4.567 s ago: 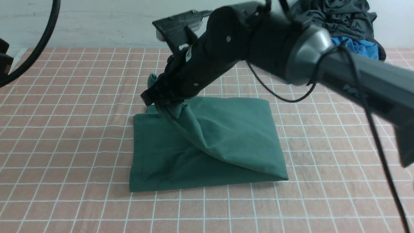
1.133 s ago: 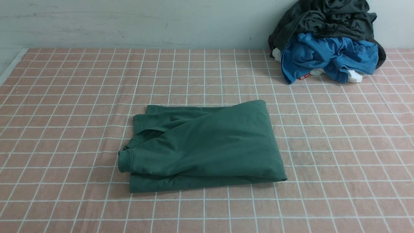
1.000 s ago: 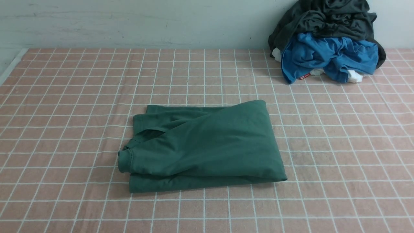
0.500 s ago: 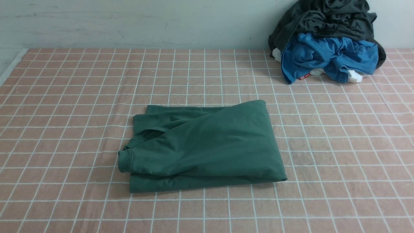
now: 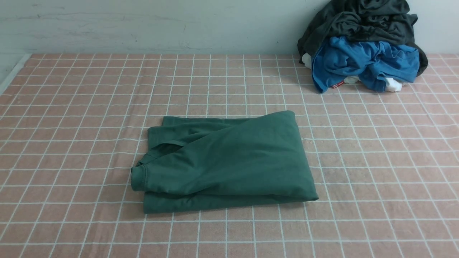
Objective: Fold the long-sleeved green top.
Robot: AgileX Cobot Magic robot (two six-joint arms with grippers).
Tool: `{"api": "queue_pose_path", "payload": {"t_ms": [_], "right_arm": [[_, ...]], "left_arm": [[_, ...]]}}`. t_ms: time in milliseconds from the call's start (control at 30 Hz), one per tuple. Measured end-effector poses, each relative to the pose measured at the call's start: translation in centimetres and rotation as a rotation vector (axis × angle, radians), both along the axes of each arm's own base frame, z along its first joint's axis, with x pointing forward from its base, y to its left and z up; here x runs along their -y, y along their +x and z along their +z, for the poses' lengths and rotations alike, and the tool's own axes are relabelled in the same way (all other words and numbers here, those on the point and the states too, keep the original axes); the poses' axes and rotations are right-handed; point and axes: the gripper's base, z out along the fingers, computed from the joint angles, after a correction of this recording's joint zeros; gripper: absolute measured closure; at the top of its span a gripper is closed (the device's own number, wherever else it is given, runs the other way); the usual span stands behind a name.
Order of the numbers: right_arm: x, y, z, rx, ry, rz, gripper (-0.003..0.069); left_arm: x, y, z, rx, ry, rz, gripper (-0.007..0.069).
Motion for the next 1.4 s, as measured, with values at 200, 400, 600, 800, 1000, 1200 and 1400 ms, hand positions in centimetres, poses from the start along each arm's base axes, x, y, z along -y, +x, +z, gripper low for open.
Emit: {"api": "queue_pose_path", "payload": {"t_ms": [200, 400, 600, 800, 1000, 1200, 1400], "right_arm": [[1.6, 0.0, -4.7, -0.025, 0.003, -0.281, 0.0673], [2.6, 0.2, -8.0, -0.109, -0.016, -0.451, 0.0673], [2.8, 0.1, -8.5, -0.169, 0.001, -0.486, 0.0673], [2.8, 0.1, -8.6, -0.181, -0.004, -0.481, 0.0673], [2.8, 0.1, -8.6, -0.181, -0.004, -0.481, 0.0673], [2.8, 0.1, -8.6, -0.181, -0.004, -0.481, 0.0673], [2.8, 0.1, -8.6, -0.181, -0.004, -0.481, 0.0673]], "left_arm": [[0.0, 0.0, 0.0, 0.0, 0.0, 0.0, 0.0628], [0.0, 0.0, 0.0, 0.001, 0.0, 0.0, 0.0628], [0.0, 0.0, 0.0, 0.001, 0.0, 0.0, 0.0628], [0.0, 0.0, 0.0, 0.002, 0.0, 0.0, 0.0628], [0.0, 0.0, 0.0, 0.002, -0.001, 0.0, 0.0628], [0.0, 0.0, 0.0, 0.002, -0.001, 0.0, 0.0628], [0.0, 0.0, 0.0, 0.002, -0.001, 0.0, 0.0628]]}}
